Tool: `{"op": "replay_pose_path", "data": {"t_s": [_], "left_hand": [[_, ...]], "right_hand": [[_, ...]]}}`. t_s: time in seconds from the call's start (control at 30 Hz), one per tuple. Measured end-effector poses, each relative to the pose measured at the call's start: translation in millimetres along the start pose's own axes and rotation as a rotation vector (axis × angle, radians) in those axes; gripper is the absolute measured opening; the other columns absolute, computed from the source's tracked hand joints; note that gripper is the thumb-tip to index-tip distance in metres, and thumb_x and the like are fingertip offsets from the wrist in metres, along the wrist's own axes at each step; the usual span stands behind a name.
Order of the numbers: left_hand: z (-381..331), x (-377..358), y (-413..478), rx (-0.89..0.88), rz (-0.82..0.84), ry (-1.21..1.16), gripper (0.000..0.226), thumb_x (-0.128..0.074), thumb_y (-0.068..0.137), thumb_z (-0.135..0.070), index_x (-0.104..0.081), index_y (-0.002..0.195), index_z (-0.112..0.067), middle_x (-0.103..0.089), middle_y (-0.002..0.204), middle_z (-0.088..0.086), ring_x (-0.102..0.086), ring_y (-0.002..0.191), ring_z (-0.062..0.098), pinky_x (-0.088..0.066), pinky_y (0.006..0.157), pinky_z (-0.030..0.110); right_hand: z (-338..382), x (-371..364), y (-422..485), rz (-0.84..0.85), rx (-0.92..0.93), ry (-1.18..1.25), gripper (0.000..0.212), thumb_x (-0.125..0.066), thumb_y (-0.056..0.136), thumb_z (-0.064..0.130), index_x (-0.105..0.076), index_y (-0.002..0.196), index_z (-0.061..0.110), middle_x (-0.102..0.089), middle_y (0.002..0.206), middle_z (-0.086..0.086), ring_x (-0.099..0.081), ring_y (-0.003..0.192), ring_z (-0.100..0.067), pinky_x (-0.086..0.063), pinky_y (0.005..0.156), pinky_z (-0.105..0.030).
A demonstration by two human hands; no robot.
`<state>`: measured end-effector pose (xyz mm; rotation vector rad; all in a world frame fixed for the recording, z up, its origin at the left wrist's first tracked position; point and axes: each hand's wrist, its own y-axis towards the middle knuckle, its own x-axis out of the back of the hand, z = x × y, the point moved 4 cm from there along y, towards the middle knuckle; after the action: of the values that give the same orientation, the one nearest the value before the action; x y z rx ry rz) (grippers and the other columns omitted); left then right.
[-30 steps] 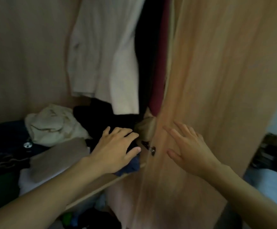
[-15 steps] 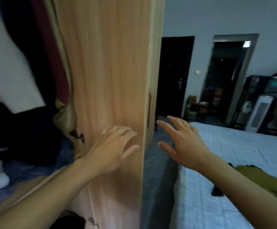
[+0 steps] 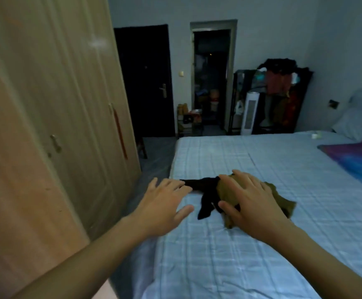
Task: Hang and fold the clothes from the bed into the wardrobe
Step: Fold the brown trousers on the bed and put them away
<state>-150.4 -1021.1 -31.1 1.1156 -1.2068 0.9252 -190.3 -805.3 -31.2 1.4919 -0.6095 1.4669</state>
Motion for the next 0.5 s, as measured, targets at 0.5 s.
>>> {"op": "replay_pose_path", "data": {"t_s": [0.5], "left_hand": [[-78.7,-59.0,151.4,-0.310,-0.070,-0.192,0.058,-0.038,0.098,-0.060,-0.037,0.150,-0.032,-0.033,0.157,-0.008,-0.028,0.143,0.014,-0.025,0.118,0.039]], "right_hand": [[-137.5,17.9,-8.6,-0.068,-0.377,-0.049,0.063,-0.037,0.096,0.061,-0.028,0.152,0.034,-0.028,0.159,-0.002,-0.027,0.145,-0.023,-0.029,0.112,-0.044]]}}
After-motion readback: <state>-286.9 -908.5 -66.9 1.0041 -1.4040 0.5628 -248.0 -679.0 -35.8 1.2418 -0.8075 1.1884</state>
